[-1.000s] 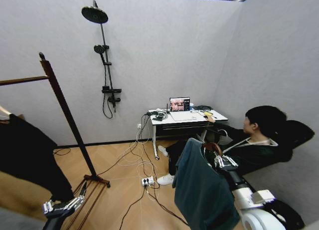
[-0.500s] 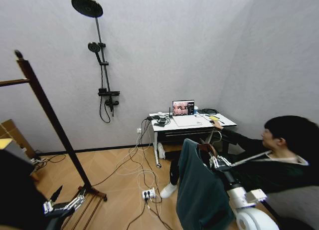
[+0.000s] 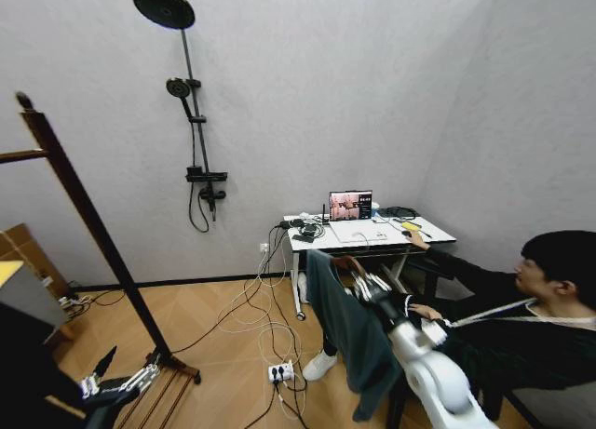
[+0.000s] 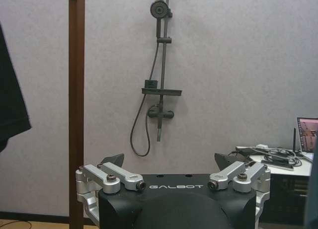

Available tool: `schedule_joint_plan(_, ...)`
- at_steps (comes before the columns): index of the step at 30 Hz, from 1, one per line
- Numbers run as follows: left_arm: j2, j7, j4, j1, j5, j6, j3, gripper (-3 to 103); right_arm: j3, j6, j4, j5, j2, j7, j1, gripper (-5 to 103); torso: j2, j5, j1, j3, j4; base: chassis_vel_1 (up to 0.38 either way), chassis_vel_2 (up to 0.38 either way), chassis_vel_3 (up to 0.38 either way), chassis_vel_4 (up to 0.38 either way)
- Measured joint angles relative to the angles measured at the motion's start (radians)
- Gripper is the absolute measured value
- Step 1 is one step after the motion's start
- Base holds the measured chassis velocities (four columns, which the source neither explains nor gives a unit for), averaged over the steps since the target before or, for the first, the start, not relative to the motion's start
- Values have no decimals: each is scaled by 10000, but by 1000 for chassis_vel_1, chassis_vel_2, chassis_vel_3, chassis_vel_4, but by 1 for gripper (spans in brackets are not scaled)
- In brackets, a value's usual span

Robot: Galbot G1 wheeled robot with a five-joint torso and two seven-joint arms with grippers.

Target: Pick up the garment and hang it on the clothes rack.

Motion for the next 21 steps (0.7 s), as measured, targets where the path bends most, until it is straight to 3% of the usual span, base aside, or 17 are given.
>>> schedule_joint_plan(4, 1, 0, -1, -2, 0, 0, 0, 100, -1006, -157, -945, 355, -441, 135, 1566, 10, -5, 1, 15, 5, -9, 47, 96, 92, 36)
schedule_joint_plan(8, 0, -1, 0, -2, 0, 0, 0, 100, -1624, -158, -1487, 485, -417, 168, 2550, 10, -6, -2, 17, 4, -5, 57, 109, 115, 59)
schedule_joint_plan(15, 0, -1, 0, -2, 0, 0, 0, 100, -2880, -209, -2488, 577, 314, 266, 4245, 10, -6, -1, 12, 3, -6, 120, 119, 124, 120)
schedule_joint_plan(21, 0, -2, 0, -2, 0, 0, 0, 100, -3483, -504, -2536, 683, 478, 452, 4886, 10, -5, -1, 9, 3, -3, 143, 118, 112, 132)
